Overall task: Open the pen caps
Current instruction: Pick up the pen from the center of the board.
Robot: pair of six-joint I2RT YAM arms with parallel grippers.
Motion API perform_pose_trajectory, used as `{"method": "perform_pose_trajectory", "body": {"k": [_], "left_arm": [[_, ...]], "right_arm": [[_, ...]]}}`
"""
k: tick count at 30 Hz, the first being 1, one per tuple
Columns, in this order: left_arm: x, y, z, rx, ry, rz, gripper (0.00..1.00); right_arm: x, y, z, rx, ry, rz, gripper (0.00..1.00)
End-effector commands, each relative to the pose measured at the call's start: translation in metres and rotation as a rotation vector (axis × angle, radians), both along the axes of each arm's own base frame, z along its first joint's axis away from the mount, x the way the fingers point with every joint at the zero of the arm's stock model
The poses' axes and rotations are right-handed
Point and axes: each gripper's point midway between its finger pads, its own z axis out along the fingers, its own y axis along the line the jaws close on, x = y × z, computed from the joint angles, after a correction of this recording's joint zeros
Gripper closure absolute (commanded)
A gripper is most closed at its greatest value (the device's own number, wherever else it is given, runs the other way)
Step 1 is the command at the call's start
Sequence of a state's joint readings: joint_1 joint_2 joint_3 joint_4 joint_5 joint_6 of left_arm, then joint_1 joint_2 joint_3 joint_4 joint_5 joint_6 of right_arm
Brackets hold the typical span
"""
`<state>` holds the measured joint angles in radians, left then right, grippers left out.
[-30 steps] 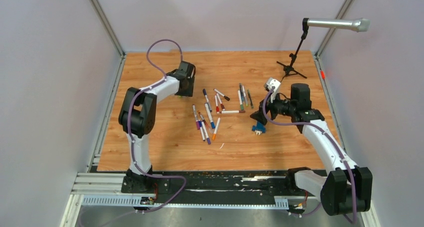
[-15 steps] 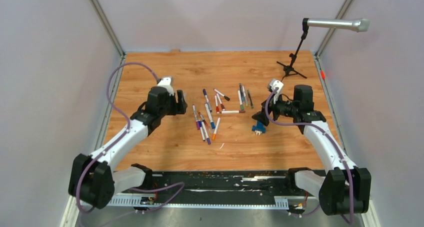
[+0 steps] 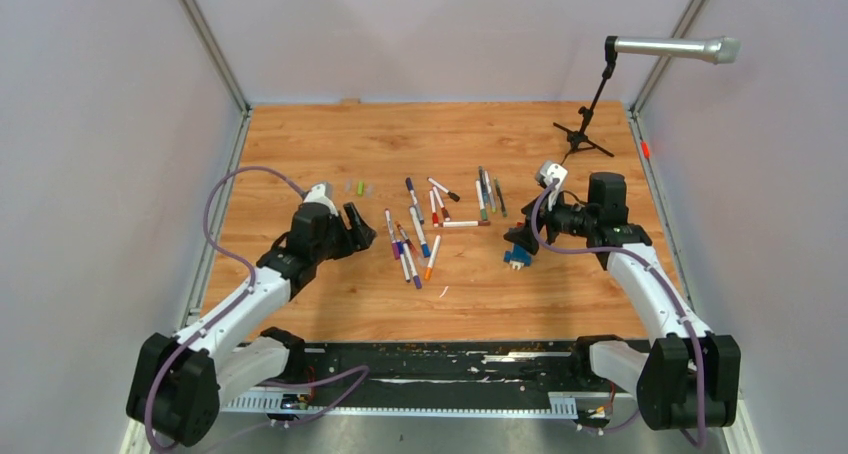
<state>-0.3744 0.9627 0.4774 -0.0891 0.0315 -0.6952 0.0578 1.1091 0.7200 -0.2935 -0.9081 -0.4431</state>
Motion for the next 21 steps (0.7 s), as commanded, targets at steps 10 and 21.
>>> {"method": "perform_pose_trajectory", "body": {"k": [10, 21], "left_arm": [[0.032, -0.009, -0.016, 0.215, 0.191, 0.166, 0.26], [0.059, -0.044, -0.039, 0.229, 0.239, 0.095, 0.35]], "right_arm": [[0.003, 0.001, 0.005, 0.011, -0.054, 0.032, 0.18], [0.003, 0.002, 0.004, 0.015, -0.048, 0.036, 0.18]]}}
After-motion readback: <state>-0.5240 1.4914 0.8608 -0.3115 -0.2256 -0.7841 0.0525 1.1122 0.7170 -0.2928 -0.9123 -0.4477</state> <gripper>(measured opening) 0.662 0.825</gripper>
